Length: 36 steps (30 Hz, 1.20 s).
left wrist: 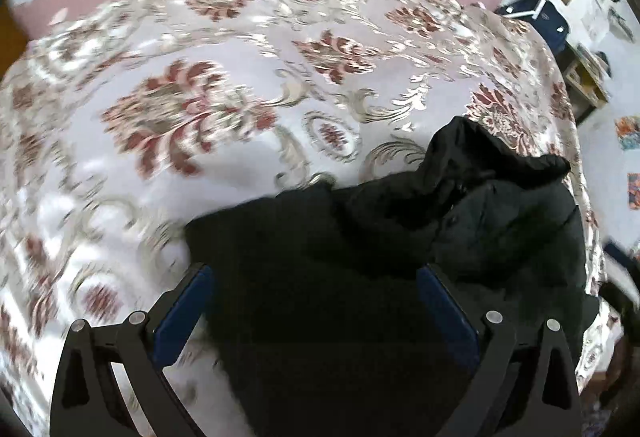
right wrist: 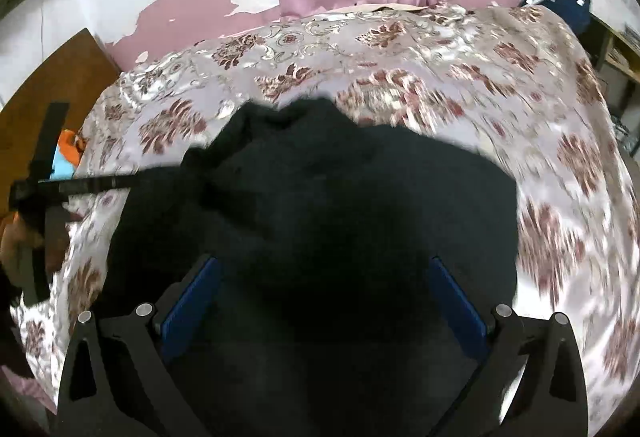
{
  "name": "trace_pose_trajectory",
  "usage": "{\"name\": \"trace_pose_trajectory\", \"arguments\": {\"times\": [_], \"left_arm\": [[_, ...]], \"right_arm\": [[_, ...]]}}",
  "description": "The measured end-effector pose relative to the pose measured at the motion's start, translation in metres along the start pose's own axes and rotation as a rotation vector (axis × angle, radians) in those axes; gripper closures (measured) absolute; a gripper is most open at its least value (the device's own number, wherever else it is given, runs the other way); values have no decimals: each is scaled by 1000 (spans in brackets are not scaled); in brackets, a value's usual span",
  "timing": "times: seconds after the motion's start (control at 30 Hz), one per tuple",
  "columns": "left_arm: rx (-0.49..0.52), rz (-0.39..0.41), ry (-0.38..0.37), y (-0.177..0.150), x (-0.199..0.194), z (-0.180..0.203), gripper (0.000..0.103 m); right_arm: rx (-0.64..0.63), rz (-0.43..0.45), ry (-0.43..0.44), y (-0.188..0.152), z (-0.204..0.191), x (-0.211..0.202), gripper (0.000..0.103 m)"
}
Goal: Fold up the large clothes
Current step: 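Grasp the jacket hem with both tools and lift it toward the collar, then fold the held hem over onto the jacket body with both tools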
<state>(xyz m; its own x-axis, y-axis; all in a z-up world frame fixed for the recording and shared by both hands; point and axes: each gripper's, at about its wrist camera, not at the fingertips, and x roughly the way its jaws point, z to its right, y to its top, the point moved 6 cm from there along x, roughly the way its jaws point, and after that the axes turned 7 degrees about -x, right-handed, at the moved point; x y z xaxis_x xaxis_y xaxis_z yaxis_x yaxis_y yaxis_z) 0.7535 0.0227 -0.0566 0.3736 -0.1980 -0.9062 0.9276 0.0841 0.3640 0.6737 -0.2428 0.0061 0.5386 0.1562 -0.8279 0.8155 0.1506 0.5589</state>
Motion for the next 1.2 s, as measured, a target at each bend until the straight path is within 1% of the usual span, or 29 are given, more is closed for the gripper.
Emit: {"name": "trace_pose_trajectory", "arguments": {"times": [0.07,0.1,0.13,0.2,0.23,0.27,0.3,0.33,0.37,0.4,0.43,0.47,0.5,0.53,0.57,0.6,0.63,0.73,0.8,0.9,0.97,1.03,1.1,1.13,1.2], "left_arm": [[8,-14,-5,9,12,4,1],[9,-22,-7,14,19,6,2],[9,-29,-14,18,24,9,2],[14,-45,-21,24,35,14,2],[23,-56,-21,27,41,17,3],[37,-72,-22,27,47,21,6],[50,-84,-24,28,51,24,12],[75,-105,-25,27,57,29,15],[91,-123,-21,25,62,33,22],[108,-141,-17,23,67,36,33],[118,-142,-15,24,69,38,43],[119,-133,-8,26,70,37,60],[93,-113,-23,31,68,37,71],[60,-92,-49,35,66,35,79],[31,-63,-40,39,63,32,93],[16,-51,-30,42,62,29,93],[-5,-37,-33,46,60,26,94],[-32,16,-51,50,48,19,95],[-18,46,-77,48,37,18,95],[16,59,-113,36,29,18,96],[26,43,-124,20,30,15,96],[46,-1,-118,0,40,11,96],[73,-41,-112,-20,52,11,96],[82,-51,-106,-25,58,12,96],[90,-75,-93,-36,71,15,96]], "right_arm": [[-39,-16,-13,24,-5,16,2],[-71,-29,-13,38,-9,24,2],[-115,-43,-33,53,-12,33,2],[-171,-63,-54,73,-18,42,3],[-200,-92,-56,81,-22,53,3],[-218,-131,-49,85,-25,63,3],[-233,-158,-42,92,-25,71,3],[-269,-198,-35,92,-30,81,11],[-291,-225,-35,90,-32,86,28],[-303,-257,-22,88,-35,92,37],[-295,-269,-15,88,-33,95,50],[-279,-259,-12,87,-30,94,56],[-263,-239,-5,88,-28,91,61],[-241,-201,-8,90,-23,86,72],[-221,-165,-7,91,-17,80,83],[-208,-146,2,92,-12,78,84],[-190,-115,7,91,-7,71,90],[-198,-69,-25,83,5,62,95],[-211,-41,-52,73,8,53,97],[-222,-16,-60,57,12,39,98],[-224,-17,-51,41,11,33,98],[-233,-40,-40,29,10,35,98],[-236,-77,-33,11,10,44,98],[-225,-106,-27,1,12,52,98],[-209,-134,-24,-11,16,64,98]]}}
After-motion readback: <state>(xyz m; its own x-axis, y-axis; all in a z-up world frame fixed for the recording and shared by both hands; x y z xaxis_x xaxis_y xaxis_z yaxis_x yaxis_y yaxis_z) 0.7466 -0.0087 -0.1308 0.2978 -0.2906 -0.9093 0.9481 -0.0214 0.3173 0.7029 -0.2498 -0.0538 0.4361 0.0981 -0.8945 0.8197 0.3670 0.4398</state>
